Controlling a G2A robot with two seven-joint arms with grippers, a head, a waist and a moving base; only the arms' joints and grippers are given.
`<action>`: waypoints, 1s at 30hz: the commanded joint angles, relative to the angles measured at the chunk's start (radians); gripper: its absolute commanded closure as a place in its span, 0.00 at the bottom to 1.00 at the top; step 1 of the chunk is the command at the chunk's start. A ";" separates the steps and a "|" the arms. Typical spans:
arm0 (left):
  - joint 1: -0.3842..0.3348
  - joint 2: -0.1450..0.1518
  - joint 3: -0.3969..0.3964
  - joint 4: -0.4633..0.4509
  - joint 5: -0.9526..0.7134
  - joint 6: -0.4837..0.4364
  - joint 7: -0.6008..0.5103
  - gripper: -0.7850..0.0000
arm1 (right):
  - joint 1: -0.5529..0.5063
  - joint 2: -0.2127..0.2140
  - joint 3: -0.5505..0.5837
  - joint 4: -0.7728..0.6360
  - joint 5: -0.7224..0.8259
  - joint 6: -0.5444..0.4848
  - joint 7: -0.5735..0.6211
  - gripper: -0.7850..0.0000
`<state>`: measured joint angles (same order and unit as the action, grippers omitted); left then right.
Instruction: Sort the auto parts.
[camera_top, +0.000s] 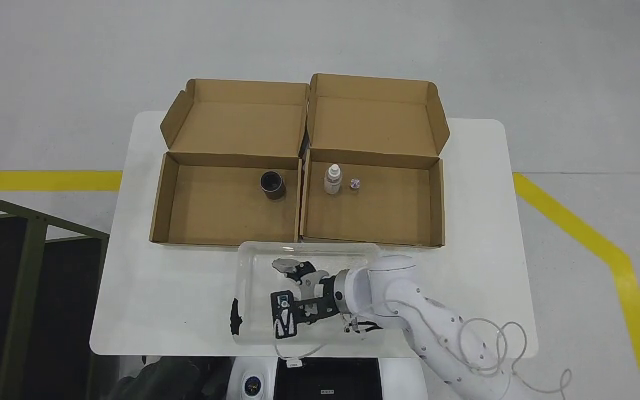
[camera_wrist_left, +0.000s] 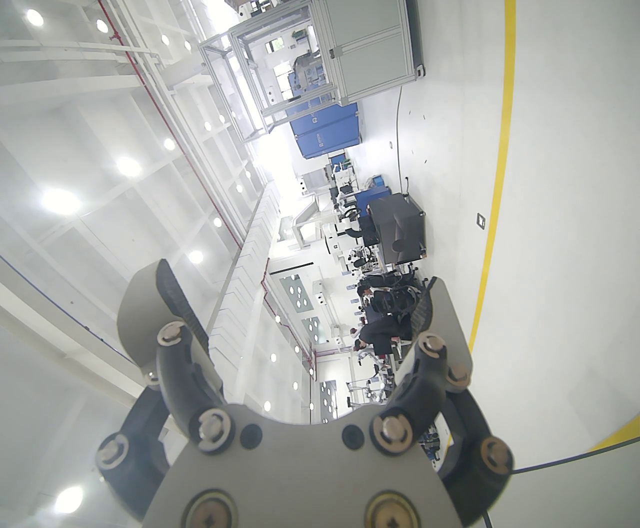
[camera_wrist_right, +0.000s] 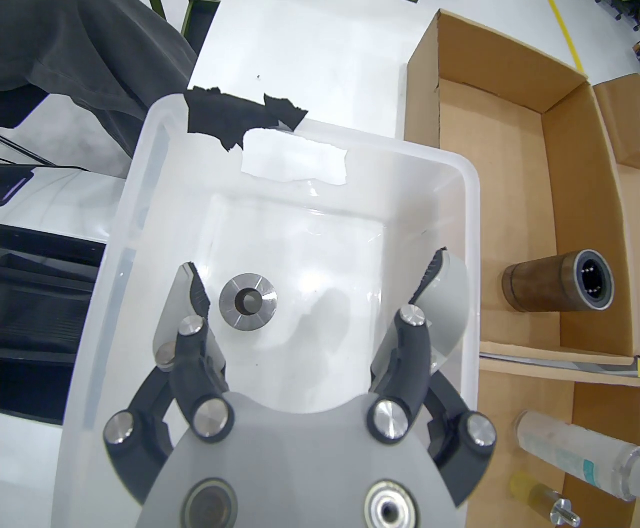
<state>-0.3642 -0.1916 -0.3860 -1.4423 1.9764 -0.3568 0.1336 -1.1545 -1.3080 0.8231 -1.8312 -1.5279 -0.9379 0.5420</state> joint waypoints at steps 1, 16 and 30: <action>0.000 0.000 0.000 0.000 0.000 0.000 0.000 0.00 | 0.001 0.001 -0.004 0.002 0.000 0.001 0.001 0.11; 0.000 0.000 0.000 0.000 0.000 0.000 0.000 0.00 | 0.021 0.006 -0.032 0.068 0.007 0.013 0.022 0.12; 0.000 0.000 0.000 0.000 0.000 0.000 0.000 0.00 | 0.056 0.002 -0.078 0.128 0.018 0.027 0.043 0.22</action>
<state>-0.3642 -0.1917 -0.3860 -1.4423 1.9764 -0.3568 0.1336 -1.1001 -1.3060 0.7474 -1.7058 -1.5095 -0.9119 0.5843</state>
